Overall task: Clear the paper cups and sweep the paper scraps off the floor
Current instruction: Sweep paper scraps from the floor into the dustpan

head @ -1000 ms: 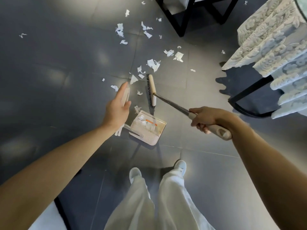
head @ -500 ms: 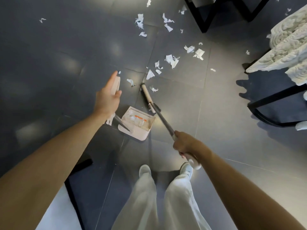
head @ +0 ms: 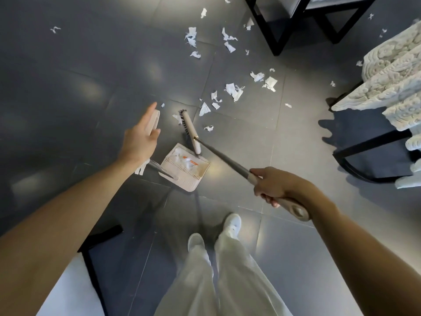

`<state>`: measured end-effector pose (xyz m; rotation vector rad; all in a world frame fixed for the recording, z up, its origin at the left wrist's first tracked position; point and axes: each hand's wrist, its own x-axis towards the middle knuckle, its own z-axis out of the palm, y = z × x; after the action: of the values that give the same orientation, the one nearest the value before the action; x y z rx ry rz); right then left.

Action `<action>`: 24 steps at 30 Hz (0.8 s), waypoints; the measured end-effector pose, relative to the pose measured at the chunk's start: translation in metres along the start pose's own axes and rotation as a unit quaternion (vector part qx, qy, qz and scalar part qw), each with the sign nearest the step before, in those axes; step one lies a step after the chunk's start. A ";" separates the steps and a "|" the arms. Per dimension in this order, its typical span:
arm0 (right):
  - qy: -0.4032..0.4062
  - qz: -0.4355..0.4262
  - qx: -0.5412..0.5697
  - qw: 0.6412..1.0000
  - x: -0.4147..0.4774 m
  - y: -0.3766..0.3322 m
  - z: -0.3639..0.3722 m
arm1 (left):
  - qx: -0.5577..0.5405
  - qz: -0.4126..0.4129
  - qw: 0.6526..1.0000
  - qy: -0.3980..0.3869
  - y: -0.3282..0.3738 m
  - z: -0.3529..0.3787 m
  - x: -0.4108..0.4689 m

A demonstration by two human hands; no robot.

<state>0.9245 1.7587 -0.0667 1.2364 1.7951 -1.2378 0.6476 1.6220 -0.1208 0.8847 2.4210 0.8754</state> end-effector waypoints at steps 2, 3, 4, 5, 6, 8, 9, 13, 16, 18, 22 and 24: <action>0.021 0.000 -0.008 1.000 0.007 -0.004 -0.006 | 0.005 -0.001 1.000 0.001 0.001 -0.003 0.006; 0.033 0.002 -0.014 0.999 0.012 -0.006 -0.010 | 0.013 0.002 1.000 0.003 0.001 -0.005 0.011; 0.047 0.004 -0.019 0.999 0.019 -0.009 -0.014 | 0.021 0.004 1.000 0.007 0.002 -0.008 0.016; 0.062 0.005 -0.021 0.998 0.026 -0.012 -0.018 | 0.026 0.007 1.000 0.012 0.003 -0.011 0.023; 0.078 0.003 -0.021 0.997 0.036 -0.015 -0.021 | 0.030 0.008 0.999 0.018 0.004 -0.015 0.030; 0.100 -0.002 -0.021 0.995 0.055 -0.024 -0.027 | 0.035 -0.001 0.999 0.027 0.003 -0.021 0.044; 0.105 -0.003 -0.023 0.994 0.065 -0.029 -0.028 | 0.036 -0.006 0.999 0.029 0.002 -0.023 0.052; 0.104 0.007 0.002 0.995 0.103 -0.047 -0.036 | 0.042 0.002 0.999 0.018 0.009 -0.025 0.084; 0.058 0.001 0.069 0.996 0.127 -0.063 -0.042 | 0.055 -0.005 0.998 0.021 0.012 -0.026 0.117; 0.013 0.004 0.123 0.992 0.133 -0.072 -0.039 | 0.063 -0.013 0.998 0.023 0.007 -0.028 0.132; -0.064 0.040 0.202 0.976 0.119 -0.088 -0.040 | 0.057 -0.024 0.998 0.019 0.000 -0.033 0.138; -0.080 0.049 0.211 0.973 0.105 -0.097 -0.049 | 0.056 -0.019 0.998 0.019 -0.003 -0.037 0.139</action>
<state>0.7965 1.8287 -0.1063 1.3857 1.3791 -1.6674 0.5269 1.6999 -0.1189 0.8672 2.5326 0.7548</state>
